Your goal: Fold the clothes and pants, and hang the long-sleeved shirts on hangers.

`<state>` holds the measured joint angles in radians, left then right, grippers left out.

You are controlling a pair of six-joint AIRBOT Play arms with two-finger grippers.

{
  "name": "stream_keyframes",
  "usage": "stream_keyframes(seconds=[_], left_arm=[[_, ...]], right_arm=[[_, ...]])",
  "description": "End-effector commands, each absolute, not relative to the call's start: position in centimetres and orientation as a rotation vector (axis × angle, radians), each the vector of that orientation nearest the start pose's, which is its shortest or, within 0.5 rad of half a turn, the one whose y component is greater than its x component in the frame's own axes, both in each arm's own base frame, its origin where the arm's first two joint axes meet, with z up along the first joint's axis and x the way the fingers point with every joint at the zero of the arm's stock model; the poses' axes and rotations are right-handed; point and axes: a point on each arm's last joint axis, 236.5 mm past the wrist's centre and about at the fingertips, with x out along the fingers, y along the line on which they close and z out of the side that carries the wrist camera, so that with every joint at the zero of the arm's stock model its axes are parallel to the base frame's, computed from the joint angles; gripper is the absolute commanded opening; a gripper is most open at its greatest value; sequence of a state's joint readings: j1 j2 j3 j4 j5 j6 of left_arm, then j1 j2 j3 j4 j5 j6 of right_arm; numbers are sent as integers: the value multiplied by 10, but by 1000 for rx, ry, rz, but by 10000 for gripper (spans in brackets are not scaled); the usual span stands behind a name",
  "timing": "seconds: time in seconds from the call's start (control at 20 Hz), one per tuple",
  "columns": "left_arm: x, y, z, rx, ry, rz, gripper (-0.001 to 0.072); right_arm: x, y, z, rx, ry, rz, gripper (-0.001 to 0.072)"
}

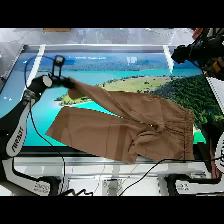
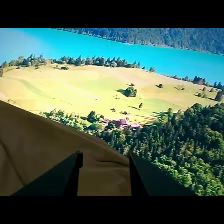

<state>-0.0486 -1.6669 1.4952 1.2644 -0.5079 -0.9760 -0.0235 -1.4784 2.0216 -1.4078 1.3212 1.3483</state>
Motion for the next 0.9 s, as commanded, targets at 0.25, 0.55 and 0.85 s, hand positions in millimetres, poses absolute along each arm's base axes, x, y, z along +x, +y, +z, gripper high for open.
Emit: stream_keyframes(seconds=[0.25, 0.55, 0.85], left_arm=[[550, -77, 113, 519, 653, -405, 10], [428, 20, -31, 539, 1320, -390, 17], [419, 51, -51, 430, 1370, -296, 707]], right_arm=[[480, -113, 232, -95, 823, -128, 330], [460, -163, 208, 15, 888, -232, 330], [458, -161, 188, 27, 929, -223, 330]])
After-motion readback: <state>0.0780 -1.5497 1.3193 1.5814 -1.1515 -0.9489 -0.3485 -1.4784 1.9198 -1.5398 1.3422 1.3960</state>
